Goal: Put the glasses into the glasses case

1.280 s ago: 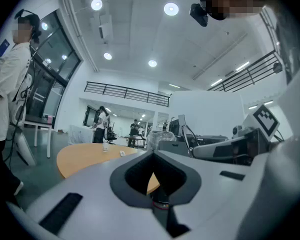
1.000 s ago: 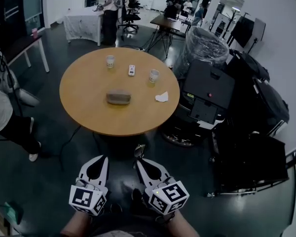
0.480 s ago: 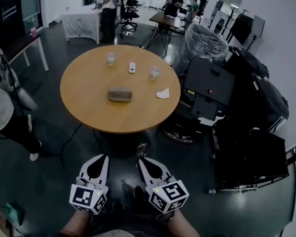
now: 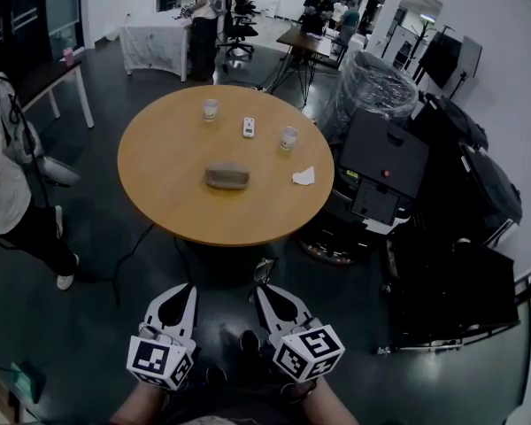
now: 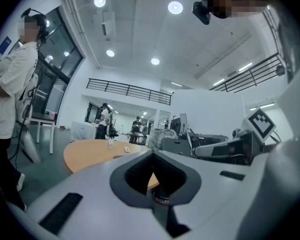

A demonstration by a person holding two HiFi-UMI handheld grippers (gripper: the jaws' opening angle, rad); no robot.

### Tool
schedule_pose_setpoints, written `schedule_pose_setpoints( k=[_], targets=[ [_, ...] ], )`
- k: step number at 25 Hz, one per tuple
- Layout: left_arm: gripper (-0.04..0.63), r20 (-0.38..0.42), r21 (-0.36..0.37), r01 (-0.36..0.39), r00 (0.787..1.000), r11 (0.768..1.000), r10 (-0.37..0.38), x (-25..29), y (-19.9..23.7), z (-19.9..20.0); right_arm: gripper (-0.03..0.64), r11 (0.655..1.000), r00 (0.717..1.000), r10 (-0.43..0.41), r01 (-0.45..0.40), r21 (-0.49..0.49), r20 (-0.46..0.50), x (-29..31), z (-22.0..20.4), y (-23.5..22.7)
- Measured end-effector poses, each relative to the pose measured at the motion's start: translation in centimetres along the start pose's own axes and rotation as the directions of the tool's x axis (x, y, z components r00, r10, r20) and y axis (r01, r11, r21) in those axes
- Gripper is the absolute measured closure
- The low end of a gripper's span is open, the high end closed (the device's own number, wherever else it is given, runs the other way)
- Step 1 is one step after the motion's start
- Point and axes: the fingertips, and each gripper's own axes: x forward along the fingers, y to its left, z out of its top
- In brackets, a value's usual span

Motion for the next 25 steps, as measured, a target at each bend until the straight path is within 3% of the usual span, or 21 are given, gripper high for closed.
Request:
schedule_pose_setpoints(
  k=[9,19,25],
  targets=[
    [0.591,-0.005,0.018,-0.054,0.999,0.998,0.054,3.2,2.5,0.0,0.626,0.999,0.999,0.041,-0.041,-0.005,0.003,4.8,1.7,-3.1],
    [0.591,-0.026,0.034,-0.096,0.995,0.995,0.097,11.5,5.8,0.3,0.627,0.995,0.995,0.097,-0.097,0.003,0.001,12.8,4.9,-8.8],
    [0.591,-0.016,0.101,-0.134,0.991,0.986,0.137,16.4,7.0,1.0,0.627,0.995,0.996,0.094,-0.094,0.021,-0.002,16.0,6.5,-13.0]
  ],
)
